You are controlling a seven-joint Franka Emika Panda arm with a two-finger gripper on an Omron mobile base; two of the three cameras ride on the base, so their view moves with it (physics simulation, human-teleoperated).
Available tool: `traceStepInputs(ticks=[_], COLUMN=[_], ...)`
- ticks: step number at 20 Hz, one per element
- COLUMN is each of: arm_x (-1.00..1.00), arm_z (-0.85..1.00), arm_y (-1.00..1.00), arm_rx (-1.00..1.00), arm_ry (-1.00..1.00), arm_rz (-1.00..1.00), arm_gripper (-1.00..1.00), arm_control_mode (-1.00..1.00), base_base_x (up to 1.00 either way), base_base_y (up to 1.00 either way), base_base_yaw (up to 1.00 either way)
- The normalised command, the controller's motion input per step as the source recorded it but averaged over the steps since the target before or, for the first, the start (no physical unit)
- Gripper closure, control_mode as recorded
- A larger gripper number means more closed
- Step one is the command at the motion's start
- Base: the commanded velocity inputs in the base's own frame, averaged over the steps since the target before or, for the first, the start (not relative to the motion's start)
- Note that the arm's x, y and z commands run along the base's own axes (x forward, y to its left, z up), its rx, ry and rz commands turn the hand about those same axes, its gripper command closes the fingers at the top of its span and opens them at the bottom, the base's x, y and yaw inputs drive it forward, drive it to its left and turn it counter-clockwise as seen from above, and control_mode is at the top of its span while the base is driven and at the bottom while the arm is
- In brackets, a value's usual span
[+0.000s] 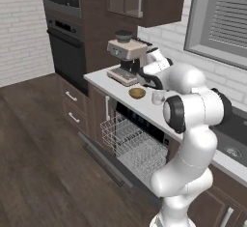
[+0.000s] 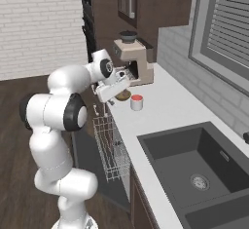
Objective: Pick up the cup and bowl from the counter, place them in the dishwasher, and close the dishwasher door.
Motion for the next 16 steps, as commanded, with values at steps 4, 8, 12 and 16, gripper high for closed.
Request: traceStepInputs(ticks=[4, 8, 12, 16], arm_x=[0.52, 0.54, 0.42, 0.34], arm_z=[-0.37, -0.25, -0.16, -0.13], arm_y=[-0.06, -0.02, -0.04, -0.17], arm_rx=[0.00, 0.00, -0.01, 0.00], arm_ry=[0.00, 0.00, -0.03, -0.03], arm_rz=[0.00, 0.00, -0.01, -0.05], arm_gripper=[-1.00, -1.00, -1.00, -1.00], arm_control_mode=[-1.00, -1.00, -1.00, -1.00], base_base_x=[0.00, 0.00, 0.00, 0.00], base_base_y=[0.00, 0.00, 0.00, 0.00], base_base_yaw=[0.00, 0.00, 0.00, 0.00])
